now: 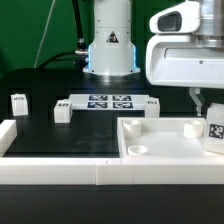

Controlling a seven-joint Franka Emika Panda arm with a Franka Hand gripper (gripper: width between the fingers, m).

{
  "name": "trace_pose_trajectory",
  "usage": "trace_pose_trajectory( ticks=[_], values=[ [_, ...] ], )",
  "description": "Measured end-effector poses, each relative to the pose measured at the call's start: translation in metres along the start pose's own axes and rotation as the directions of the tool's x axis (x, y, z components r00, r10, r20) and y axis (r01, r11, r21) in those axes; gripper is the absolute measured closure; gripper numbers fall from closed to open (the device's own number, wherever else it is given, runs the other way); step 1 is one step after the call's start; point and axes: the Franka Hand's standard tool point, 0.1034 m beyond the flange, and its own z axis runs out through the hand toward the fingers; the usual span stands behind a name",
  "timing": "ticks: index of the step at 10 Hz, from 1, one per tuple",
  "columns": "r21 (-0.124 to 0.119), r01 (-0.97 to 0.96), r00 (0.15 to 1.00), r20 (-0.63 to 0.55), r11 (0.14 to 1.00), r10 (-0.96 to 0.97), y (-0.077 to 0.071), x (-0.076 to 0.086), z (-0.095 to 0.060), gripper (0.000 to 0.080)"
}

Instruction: Assemble one leg

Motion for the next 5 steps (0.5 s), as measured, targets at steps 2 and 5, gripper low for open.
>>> trace_pose_trajectory(
  ticks=[2,5],
  values=[
    [0.013,-0.259,0.966,-0.012,0.966,0.259,-0.0006,0.0003,0.0005,0.0508],
    [0.030,-0.623,0.782,0.001,0.782,0.623,-0.0026,-0.0029,0.0005,0.0508]
  ],
)
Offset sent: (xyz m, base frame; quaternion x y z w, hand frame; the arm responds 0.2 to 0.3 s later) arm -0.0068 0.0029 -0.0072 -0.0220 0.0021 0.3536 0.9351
